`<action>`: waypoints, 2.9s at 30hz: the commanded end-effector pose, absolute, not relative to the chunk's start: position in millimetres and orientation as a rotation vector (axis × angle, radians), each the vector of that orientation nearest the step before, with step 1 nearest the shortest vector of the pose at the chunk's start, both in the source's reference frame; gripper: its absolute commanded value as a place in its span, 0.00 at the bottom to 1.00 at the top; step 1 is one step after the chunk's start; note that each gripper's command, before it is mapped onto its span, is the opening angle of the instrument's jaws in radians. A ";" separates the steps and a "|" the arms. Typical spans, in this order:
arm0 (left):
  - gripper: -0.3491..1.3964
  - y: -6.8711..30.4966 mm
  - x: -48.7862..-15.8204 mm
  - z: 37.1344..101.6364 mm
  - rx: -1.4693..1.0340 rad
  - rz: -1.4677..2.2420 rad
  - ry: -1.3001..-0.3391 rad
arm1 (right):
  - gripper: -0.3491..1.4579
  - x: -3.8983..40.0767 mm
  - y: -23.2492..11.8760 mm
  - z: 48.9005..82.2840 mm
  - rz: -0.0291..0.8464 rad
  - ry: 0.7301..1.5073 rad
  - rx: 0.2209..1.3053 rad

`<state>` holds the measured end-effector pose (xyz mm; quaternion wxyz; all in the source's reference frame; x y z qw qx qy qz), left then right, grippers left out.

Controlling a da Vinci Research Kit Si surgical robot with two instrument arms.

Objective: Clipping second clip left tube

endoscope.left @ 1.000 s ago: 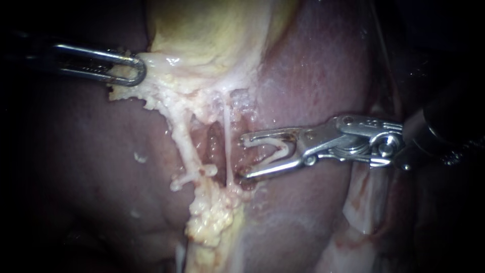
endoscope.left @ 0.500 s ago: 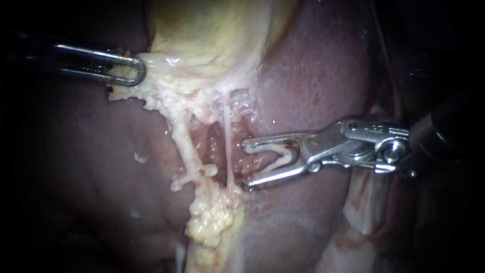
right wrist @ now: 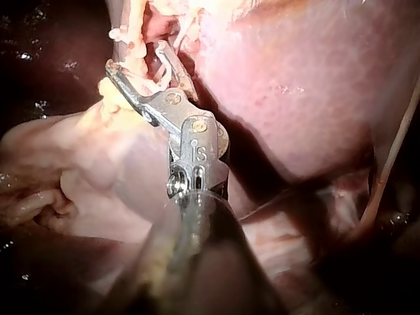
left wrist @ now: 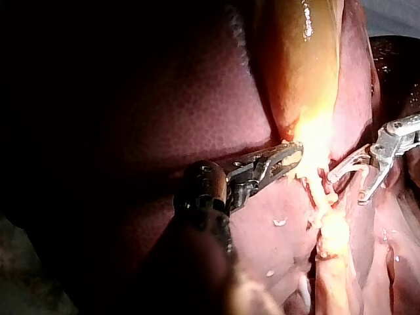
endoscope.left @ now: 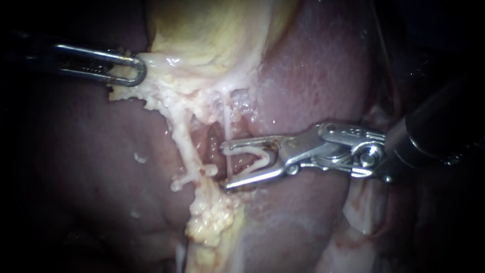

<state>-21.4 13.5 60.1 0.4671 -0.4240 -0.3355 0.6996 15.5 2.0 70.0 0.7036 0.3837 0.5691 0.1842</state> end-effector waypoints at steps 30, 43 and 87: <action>0.00 13.3 -21.6 60.3 -1.040 1.716 -0.820 | 0.46 21.2 1.2 72.5 0.393 1.264 0.978; 0.00 13.3 -21.9 60.3 -1.040 1.716 -0.821 | 0.46 23.8 1.0 71.8 0.417 1.282 0.984; 0.00 13.3 -21.7 60.4 -1.040 1.717 -0.823 | 0.16 22.9 -2.4 64.4 0.327 1.342 1.145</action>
